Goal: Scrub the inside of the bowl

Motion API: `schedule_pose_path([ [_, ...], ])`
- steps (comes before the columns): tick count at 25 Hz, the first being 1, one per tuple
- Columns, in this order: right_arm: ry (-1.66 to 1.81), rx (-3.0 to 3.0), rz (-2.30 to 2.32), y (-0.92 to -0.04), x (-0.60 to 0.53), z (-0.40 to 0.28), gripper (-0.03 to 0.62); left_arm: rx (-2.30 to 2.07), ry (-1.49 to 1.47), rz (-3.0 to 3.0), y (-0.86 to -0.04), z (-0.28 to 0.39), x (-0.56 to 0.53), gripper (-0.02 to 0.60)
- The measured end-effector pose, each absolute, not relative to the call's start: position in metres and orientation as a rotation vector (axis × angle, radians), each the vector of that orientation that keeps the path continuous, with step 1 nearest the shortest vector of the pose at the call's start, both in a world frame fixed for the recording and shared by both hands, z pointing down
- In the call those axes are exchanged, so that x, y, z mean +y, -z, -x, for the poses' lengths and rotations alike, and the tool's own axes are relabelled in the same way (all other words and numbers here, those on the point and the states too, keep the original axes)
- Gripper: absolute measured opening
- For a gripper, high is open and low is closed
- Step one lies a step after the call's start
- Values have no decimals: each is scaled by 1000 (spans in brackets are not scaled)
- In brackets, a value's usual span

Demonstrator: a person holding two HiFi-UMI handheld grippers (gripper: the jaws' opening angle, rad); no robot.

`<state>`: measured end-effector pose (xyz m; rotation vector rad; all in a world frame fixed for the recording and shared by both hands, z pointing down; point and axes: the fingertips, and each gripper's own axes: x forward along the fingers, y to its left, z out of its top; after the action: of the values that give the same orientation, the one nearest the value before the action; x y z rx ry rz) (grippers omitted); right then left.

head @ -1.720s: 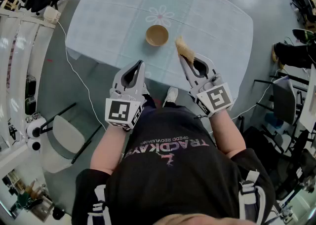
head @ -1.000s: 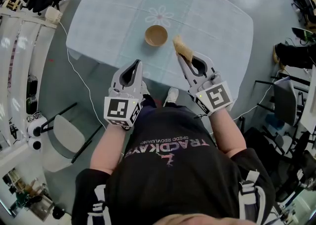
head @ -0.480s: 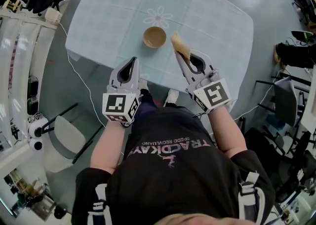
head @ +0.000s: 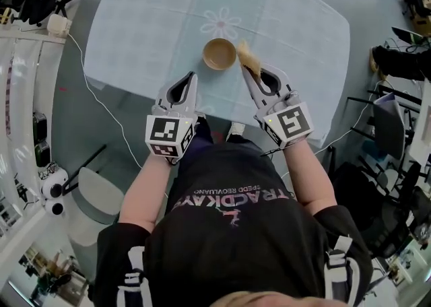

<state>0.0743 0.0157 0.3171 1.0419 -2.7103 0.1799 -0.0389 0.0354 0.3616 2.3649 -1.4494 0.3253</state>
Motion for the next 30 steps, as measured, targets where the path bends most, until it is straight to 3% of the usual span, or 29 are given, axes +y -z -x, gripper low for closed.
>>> schedule_pose_path([
  [27,-287,-2398,-994,-441,-54,-22,34,-1052,-527,-2237,-505,37,-43,23],
  [28,-282,-2384,-978,-447,-54,-22,34,-1040,-532,-2227,-510,35,-44,38],
  [30,-278,-2358,-947,-457,-55,-21,34,-1020,-541,-2207,-520,31,-46,137],
])
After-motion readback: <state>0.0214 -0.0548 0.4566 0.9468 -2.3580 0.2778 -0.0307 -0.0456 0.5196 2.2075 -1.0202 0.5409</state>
